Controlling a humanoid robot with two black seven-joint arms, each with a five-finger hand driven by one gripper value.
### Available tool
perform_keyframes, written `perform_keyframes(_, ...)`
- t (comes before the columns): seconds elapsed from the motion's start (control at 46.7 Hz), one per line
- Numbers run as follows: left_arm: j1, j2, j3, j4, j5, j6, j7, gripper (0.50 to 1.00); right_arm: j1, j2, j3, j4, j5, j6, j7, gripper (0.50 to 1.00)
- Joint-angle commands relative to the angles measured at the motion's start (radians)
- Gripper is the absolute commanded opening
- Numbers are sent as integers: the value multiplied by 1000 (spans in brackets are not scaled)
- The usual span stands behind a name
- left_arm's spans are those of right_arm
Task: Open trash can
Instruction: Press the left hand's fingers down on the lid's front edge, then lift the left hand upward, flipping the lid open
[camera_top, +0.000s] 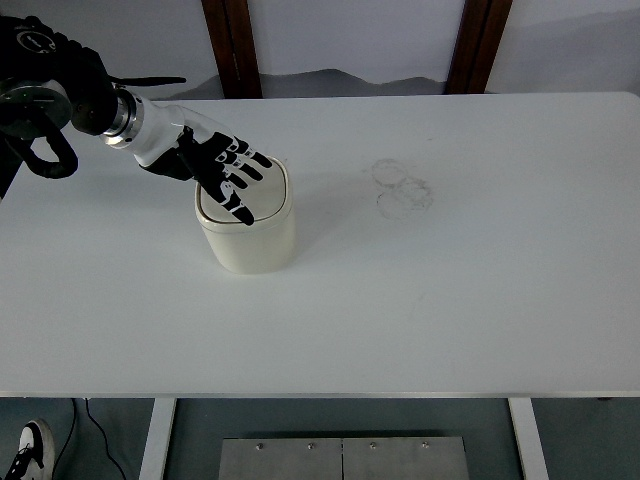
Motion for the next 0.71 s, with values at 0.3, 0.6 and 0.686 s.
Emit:
perform_keyframes(0.3,42,19,-4,3,0,4,-8,1000,0,0,1,0,2,0,1,995)
perform_keyframes(0.6,53,20,-4,3,0,4,-8,1000,0,0,1,0,2,0,1,995)
perform_keyframes(0.686,54,22,-4,3,2,5,-8,1000,0,0,1,0,2,0,1,995)
